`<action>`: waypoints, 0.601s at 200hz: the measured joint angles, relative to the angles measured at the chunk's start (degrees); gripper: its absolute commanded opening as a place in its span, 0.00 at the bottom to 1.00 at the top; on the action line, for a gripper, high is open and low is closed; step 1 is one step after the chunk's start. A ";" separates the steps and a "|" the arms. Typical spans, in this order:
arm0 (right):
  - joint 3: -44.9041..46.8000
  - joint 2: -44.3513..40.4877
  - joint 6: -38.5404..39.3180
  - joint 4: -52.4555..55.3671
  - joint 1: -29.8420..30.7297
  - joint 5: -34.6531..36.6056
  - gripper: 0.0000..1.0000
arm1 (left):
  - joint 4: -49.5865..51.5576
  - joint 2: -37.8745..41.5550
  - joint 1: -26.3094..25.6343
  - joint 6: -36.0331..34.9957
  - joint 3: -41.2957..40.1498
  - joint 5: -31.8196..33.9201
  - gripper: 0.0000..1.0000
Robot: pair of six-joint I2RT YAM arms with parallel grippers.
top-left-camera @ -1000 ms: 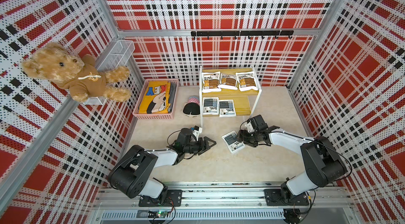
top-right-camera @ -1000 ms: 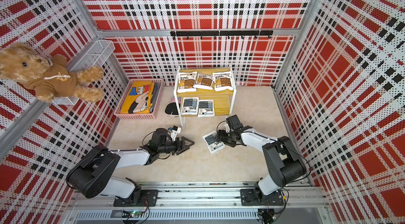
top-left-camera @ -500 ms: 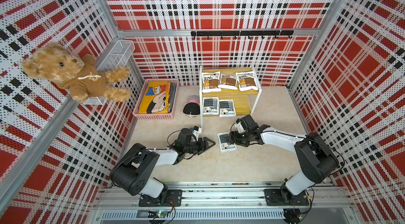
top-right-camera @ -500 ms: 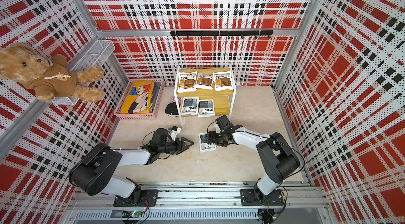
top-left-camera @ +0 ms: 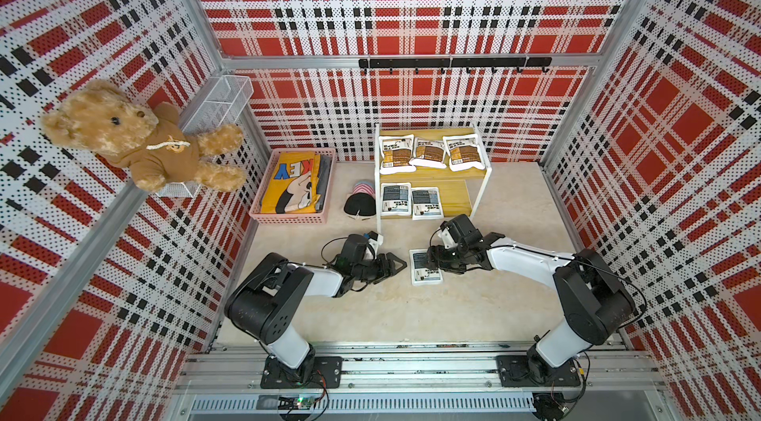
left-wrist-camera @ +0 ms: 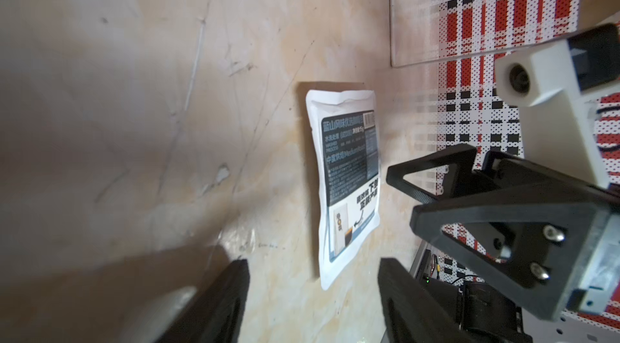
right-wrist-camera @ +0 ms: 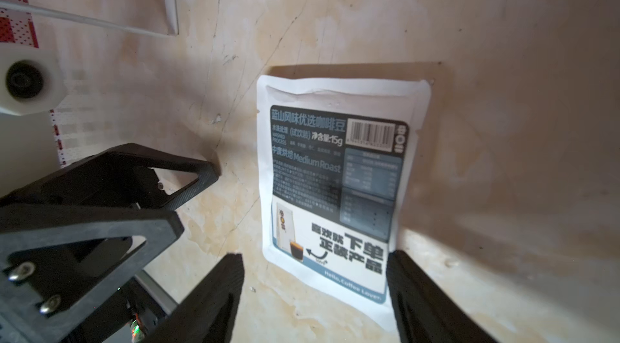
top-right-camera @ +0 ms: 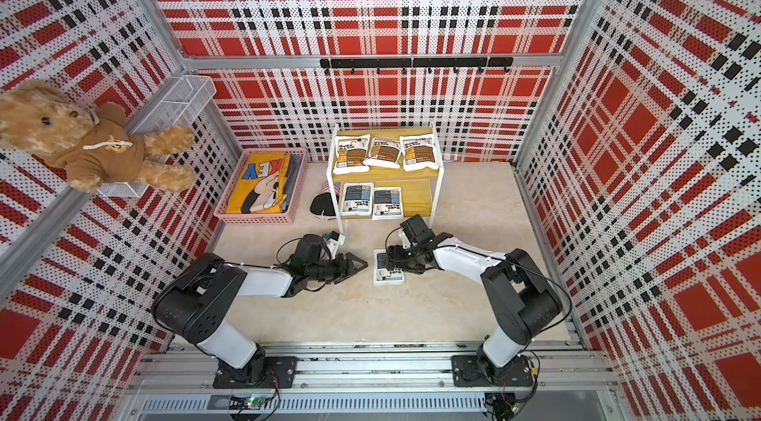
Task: Place the bagged coffee beans on the shelf by color
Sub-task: Move the bagged coffee beans to the center of the board.
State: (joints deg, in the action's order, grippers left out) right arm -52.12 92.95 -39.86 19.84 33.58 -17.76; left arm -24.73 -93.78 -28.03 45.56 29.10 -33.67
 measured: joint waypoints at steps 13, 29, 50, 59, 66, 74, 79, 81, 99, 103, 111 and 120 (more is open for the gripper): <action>0.00 0.00 0.00 0.61 -0.28 0.96 0.74 | 1.01 -0.44 -0.46 -1.07 0.74 0.31 0.68; 0.00 0.00 -0.02 1.03 -0.92 1.62 0.74 | 2.03 -1.05 -0.90 -2.25 1.90 0.52 0.68; 0.00 0.00 -0.02 1.18 -1.36 1.88 0.73 | 2.78 -1.84 -1.14 -3.26 3.10 0.70 0.68; 0.00 0.07 -0.02 1.16 -1.46 1.84 0.73 | 2.86 -2.05 -1.20 -3.54 3.34 0.74 0.68; 0.00 0.20 -0.02 1.14 -1.46 1.73 0.72 | 2.86 -2.23 -1.25 -3.74 3.50 0.72 0.68; -0.02 0.57 -0.04 1.09 -1.46 1.55 0.72 | 2.95 -2.32 -1.27 -3.87 3.67 0.72 0.68; -0.11 0.85 0.00 1.11 -1.46 1.49 0.71 | 2.97 -2.43 -1.29 -3.91 3.78 0.72 0.68; -0.13 1.03 -0.04 1.11 -1.46 1.44 0.71 | 2.97 -2.47 -1.29 -3.96 3.82 0.72 0.68; -0.57 2.49 -0.02 1.03 -1.46 1.01 0.71 | 3.08 -2.78 -1.38 -4.17 4.20 0.70 0.68; -0.61 2.80 -0.02 0.96 -1.46 0.90 0.70 | 3.17 -2.80 -1.38 -4.28 4.26 0.70 0.68; -0.68 3.30 -0.02 0.87 -1.46 0.68 0.70 | 3.39 -2.86 -1.46 -4.52 4.46 0.72 0.68; -0.79 3.85 -0.02 0.81 -1.46 0.35 0.70 | 3.78 -3.04 -1.68 -4.90 4.85 0.83 0.68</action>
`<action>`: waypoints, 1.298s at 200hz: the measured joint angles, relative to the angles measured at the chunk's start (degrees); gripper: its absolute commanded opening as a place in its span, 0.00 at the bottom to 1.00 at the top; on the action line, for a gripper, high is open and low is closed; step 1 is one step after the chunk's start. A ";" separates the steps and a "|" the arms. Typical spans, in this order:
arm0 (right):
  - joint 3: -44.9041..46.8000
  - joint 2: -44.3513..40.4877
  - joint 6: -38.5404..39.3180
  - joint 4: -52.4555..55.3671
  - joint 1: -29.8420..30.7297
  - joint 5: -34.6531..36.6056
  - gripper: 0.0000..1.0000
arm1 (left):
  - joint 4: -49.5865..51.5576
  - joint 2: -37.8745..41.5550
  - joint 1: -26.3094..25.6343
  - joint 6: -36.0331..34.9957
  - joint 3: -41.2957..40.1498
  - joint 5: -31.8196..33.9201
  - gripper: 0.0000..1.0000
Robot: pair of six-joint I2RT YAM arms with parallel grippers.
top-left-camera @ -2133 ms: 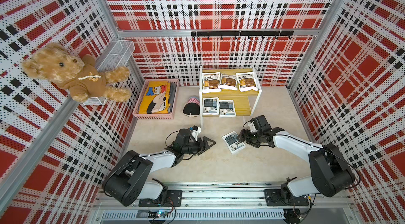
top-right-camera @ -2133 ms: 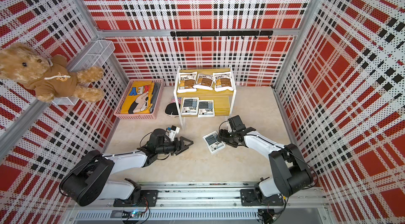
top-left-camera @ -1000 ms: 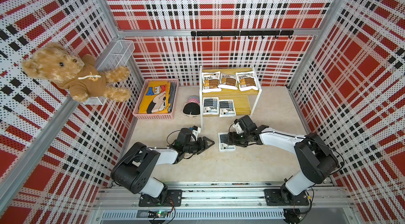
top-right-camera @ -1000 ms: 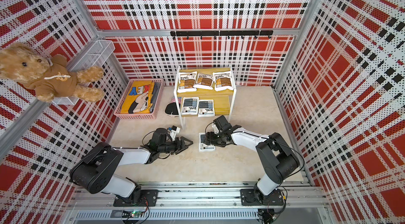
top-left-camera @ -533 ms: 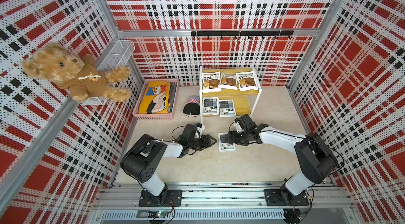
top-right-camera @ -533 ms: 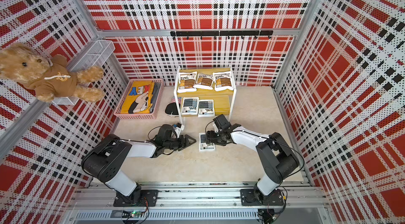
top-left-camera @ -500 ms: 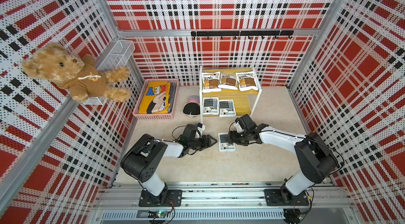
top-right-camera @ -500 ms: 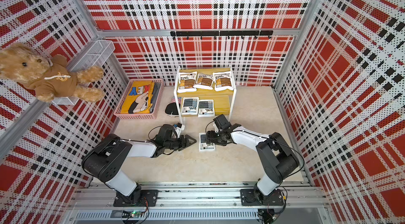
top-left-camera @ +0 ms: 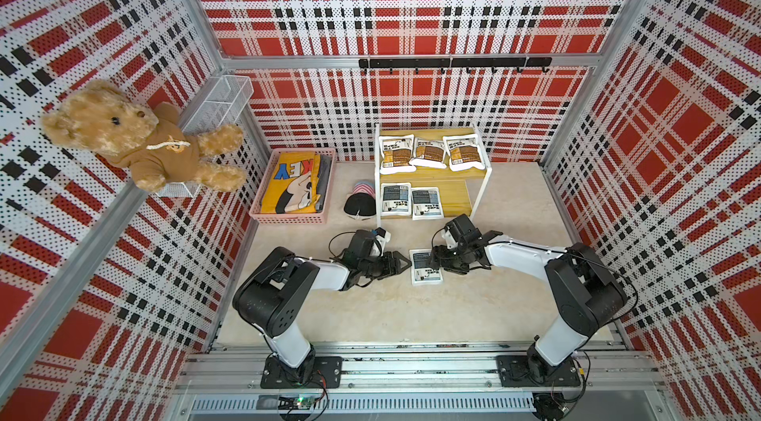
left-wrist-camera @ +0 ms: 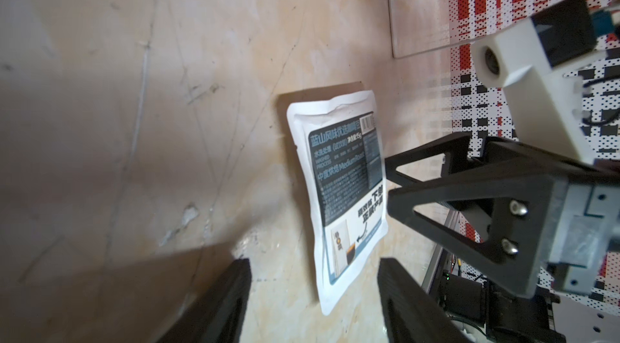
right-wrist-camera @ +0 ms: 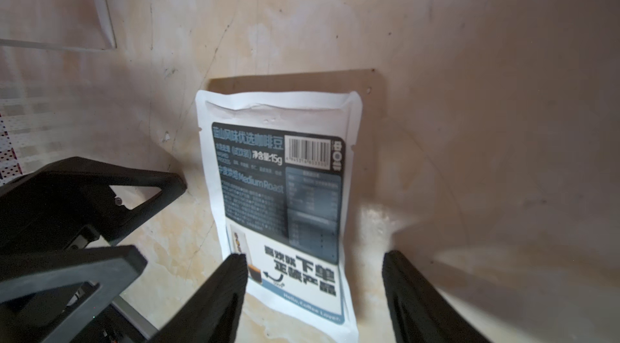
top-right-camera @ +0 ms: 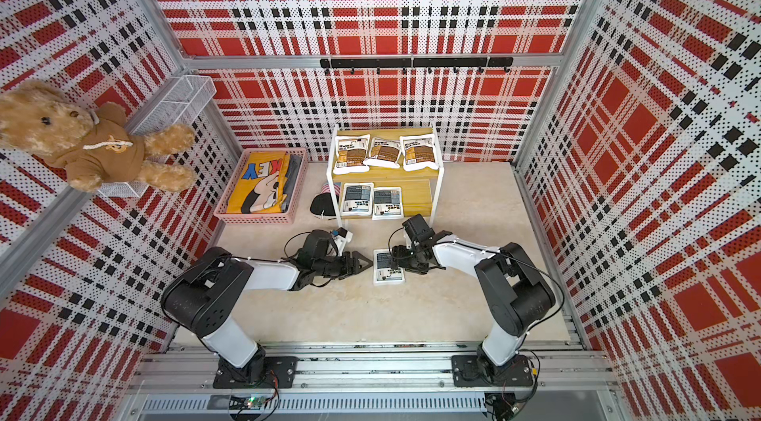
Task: Place the bagged coffee beans on the shelf by color
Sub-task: Move the bagged coffee beans to the center of the board, then pick up the bagged coffee beans at the center of the board.
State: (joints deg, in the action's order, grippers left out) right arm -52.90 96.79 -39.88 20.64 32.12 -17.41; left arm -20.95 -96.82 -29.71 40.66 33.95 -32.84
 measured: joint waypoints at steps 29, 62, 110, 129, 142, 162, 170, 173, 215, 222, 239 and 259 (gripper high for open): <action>-0.68 0.79 -0.04 -0.76 0.13 -0.76 0.70 | 1.53 -0.76 -0.85 -1.31 1.51 0.35 0.68; -1.73 1.88 -0.04 -1.20 1.07 -1.38 0.70 | 2.43 -1.60 -1.46 -2.34 2.73 0.37 0.68; -3.72 3.93 -0.02 -1.99 2.56 -2.51 0.69 | 2.27 -2.69 -2.08 -3.04 3.72 0.31 0.66; -3.91 4.15 -0.04 -2.10 2.86 -2.51 0.68 | 1.97 -2.93 -2.14 -3.19 3.72 0.28 0.64; -3.91 4.15 -0.17 -2.19 2.86 -2.54 0.68 | 1.86 -3.02 -2.16 -3.23 3.72 0.28 0.62; -3.82 4.26 -0.48 -2.71 2.86 -2.71 0.68 | 1.68 -3.19 -2.19 -3.13 3.69 0.26 0.59; -3.82 4.31 -0.59 -2.84 2.86 -2.73 0.68 | 1.55 -3.28 -2.19 -3.02 3.67 0.11 0.58; -3.82 4.33 -0.66 -2.93 2.86 -2.75 0.68 | 1.42 -3.32 -2.19 -2.95 3.61 0.09 0.58; -3.82 4.79 -1.42 -4.11 2.86 -3.43 0.67 | -1.31 -3.48 -2.16 -1.70 1.97 -0.87 0.54; -3.82 4.83 -1.53 -4.28 2.86 -3.56 0.67 | -2.03 -3.52 -2.16 -1.38 1.60 -1.18 0.53; -3.80 5.05 -1.68 -4.79 2.86 -3.98 0.67 | -3.52 -3.63 -2.10 -0.61 0.83 -1.64 0.50; -3.72 5.68 -2.03 -6.75 3.15 -5.64 0.67 | -4.11 -4.02 -2.38 -0.07 0.42 -2.73 0.43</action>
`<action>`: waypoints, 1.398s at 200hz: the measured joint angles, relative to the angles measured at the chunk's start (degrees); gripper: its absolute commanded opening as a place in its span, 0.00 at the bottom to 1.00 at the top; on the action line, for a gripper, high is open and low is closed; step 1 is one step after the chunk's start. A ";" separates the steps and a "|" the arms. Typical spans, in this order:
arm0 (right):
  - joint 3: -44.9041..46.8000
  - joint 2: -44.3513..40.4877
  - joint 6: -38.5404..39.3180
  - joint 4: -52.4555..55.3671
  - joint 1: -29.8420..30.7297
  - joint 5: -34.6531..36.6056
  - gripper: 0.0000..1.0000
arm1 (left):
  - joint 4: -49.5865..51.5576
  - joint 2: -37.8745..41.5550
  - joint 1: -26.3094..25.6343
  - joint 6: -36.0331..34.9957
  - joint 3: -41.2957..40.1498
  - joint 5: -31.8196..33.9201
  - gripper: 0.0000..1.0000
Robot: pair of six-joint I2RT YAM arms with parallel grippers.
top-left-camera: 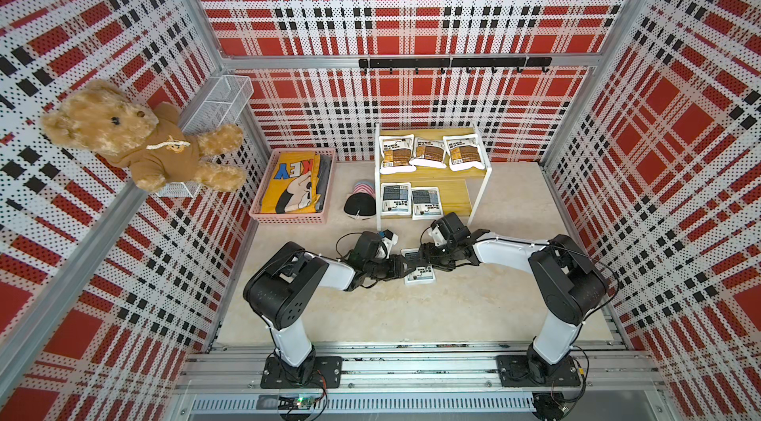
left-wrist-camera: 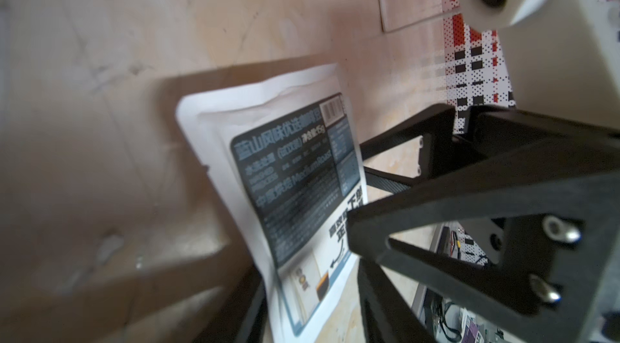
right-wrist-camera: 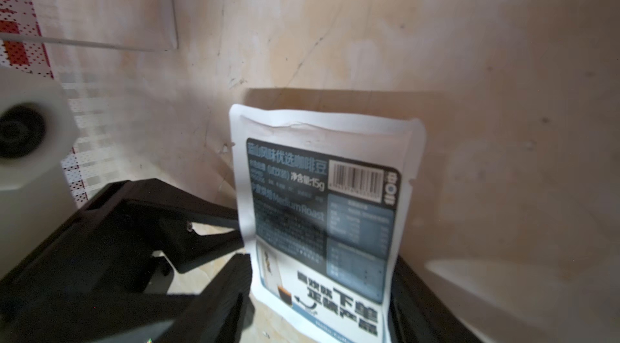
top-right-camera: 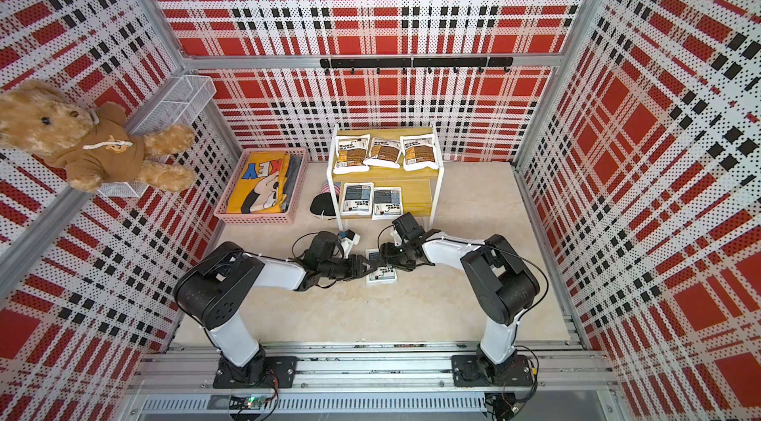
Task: Place the bagged coffee beans on the shelf by color
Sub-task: Pick up the bagged coffee beans at the center of the board.
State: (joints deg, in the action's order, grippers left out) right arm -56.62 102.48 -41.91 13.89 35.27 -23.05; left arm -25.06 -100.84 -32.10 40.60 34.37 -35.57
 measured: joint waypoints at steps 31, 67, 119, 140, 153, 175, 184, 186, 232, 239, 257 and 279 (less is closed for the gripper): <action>0.46 0.15 -0.15 -1.38 0.35 -1.53 0.67 | -0.24 -0.63 -0.17 0.26 -0.15 -1.18 0.38; 0.66 0.17 -0.17 -1.77 0.35 -2.05 0.67 | -0.24 -0.81 -0.17 0.37 -0.17 -1.68 0.36; 0.66 0.17 -0.26 -1.77 0.37 -2.05 0.69 | -0.24 -0.81 0.79 0.63 -1.70 -2.60 0.22; 0.66 0.11 -0.33 -1.79 0.42 -2.01 0.70 | -0.39 -0.79 1.29 0.66 -2.16 -3.17 0.22; 0.85 -0.09 -0.37 -1.90 0.46 -1.88 0.71 | -0.52 -0.57 1.57 0.76 -2.56 -3.43 0.20; 2.14 -1.51 -0.55 -1.62 0.59 -0.98 0.73 | -0.33 0.31 1.95 0.92 -3.37 -3.67 0.19; 3.04 -2.49 -0.59 -1.29 0.61 -0.42 0.73 | 0.04 0.74 2.10 1.11 -3.61 -3.69 0.17; 3.28 -2.84 -0.61 -1.09 0.61 -0.15 0.73 | 0.17 0.87 2.16 1.18 -3.67 -3.69 0.17; 9.66 -12.96 -1.68 1.79 0.15 3.48 0.73 | 1.92 6.08 2.56 2.71 -5.31 -4.11 0.17; 10.91 -15.78 -1.92 1.86 -0.07 3.76 0.73 | 2.12 7.28 2.60 3.06 -5.38 -4.26 0.17; 13.90 -22.99 -2.56 1.38 -0.59 3.32 0.73 | 2.47 10.86 2.82 4.35 -5.42 -4.63 0.17; 17.53 -31.34 -3.72 -0.98 -2.38 -0.48 0.72 | 2.54 15.56 2.93 6.21 -5.40 -5.42 0.17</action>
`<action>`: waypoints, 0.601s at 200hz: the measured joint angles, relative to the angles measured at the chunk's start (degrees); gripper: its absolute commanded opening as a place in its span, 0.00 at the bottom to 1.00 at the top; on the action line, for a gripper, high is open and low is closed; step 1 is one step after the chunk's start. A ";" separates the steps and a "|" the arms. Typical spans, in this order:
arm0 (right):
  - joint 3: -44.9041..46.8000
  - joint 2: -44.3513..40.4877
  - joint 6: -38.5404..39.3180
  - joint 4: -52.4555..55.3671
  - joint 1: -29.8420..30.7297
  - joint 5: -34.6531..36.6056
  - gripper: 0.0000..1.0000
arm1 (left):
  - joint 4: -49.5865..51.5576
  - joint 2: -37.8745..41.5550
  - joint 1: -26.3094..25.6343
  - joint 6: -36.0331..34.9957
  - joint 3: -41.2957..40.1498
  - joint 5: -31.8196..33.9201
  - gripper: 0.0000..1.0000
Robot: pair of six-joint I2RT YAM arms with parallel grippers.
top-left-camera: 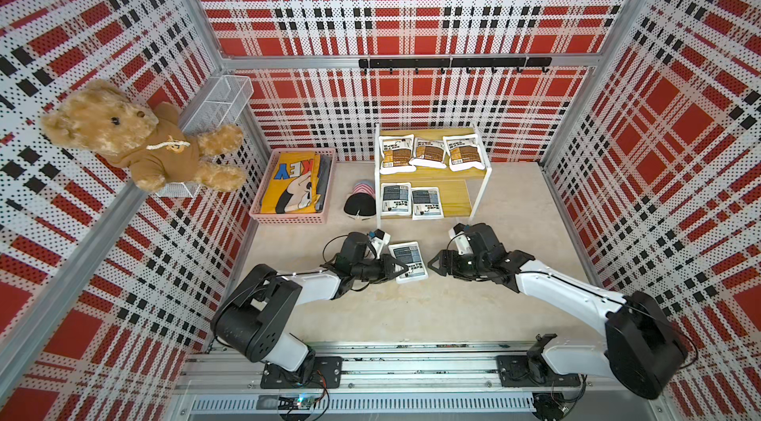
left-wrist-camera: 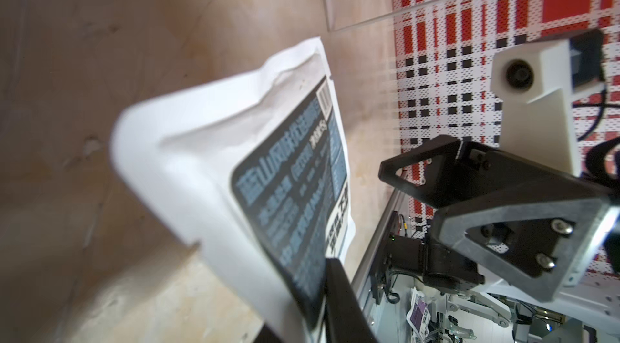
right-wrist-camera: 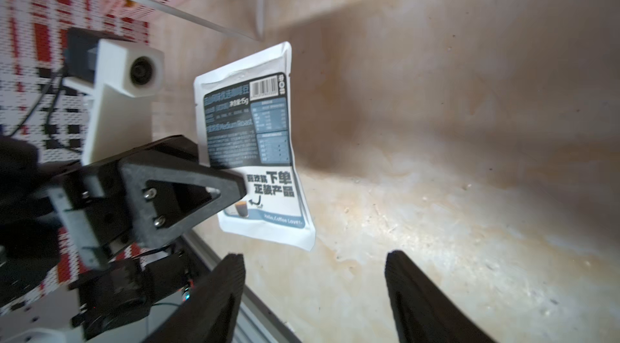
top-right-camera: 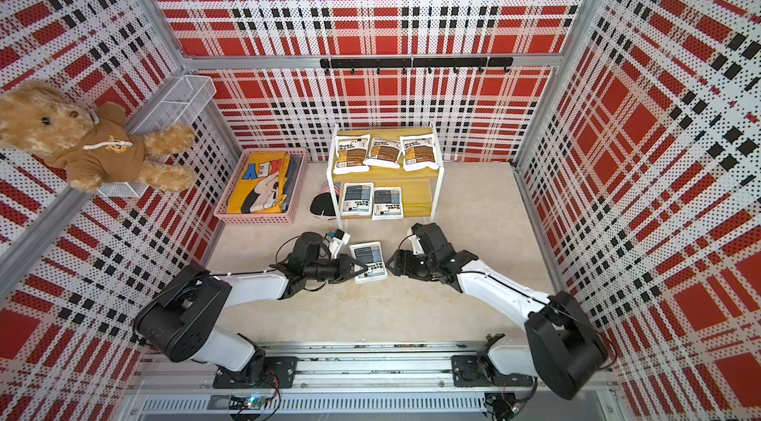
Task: Place the bagged coffee beans on the shelf by color
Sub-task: Pick up the bagged coffee beans at the center of the board.
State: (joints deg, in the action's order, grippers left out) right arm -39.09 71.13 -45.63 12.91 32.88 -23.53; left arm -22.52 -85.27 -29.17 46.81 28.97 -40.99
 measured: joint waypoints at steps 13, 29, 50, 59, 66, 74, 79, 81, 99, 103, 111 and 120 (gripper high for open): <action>1.40 -3.30 -0.76 -0.96 -1.20 -2.69 0.72 | 0.02 2.58 0.00 1.38 0.07 -0.83 0.18; 2.34 -7.04 -1.66 -1.20 -2.34 -5.73 0.72 | 0.15 5.64 0.00 3.06 0.31 -1.68 0.18; 2.62 -11.78 -2.82 -1.55 -3.13 -9.11 0.70 | 0.20 9.68 -0.04 5.40 0.81 -2.62 0.18; 2.62 -13.42 -3.39 -2.03 -3.21 -10.32 0.70 | 0.20 11.15 -0.13 6.16 1.18 -2.99 0.18; 2.62 -14.43 -3.72 -2.40 -3.34 -11.17 0.69 | 0.17 12.20 -0.17 6.88 1.53 -3.32 0.18; 2.62 -15.28 -4.15 -2.95 -3.39 -12.07 0.68 | 0.13 13.09 -0.22 7.50 1.86 -3.58 0.18; 2.62 -15.58 -4.57 -3.34 -3.39 -12.55 0.68 | 0.17 13.55 -0.26 8.00 2.10 -3.69 0.18; 2.62 -15.65 -4.70 -3.54 -3.39 -12.76 0.68 | 0.20 13.73 -0.31 8.11 2.21 -3.74 0.18; 2.64 -15.72 -5.86 -5.38 -3.39 -14.29 0.66 | 0.55 14.51 -0.66 8.87 3.21 -3.98 0.18; 2.64 -15.63 -6.03 -5.68 -3.39 -14.67 0.66 | 0.87 14.56 -0.76 8.87 3.52 -3.98 0.18; 2.64 -15.43 -6.43 -6.38 -3.39 -15.23 0.66 | 1.62 14.58 -0.92 8.87 4.17 -3.98 0.18; 2.64 -15.04 -6.67 -7.13 -3.34 -15.80 0.66 | 2.36 14.58 -1.18 8.70 4.87 -3.93 0.18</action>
State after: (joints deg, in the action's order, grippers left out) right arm -36.45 56.10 -52.29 5.78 29.54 -39.33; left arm -20.16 -70.70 -30.35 55.51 33.85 -44.93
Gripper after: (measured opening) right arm 0.663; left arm 0.180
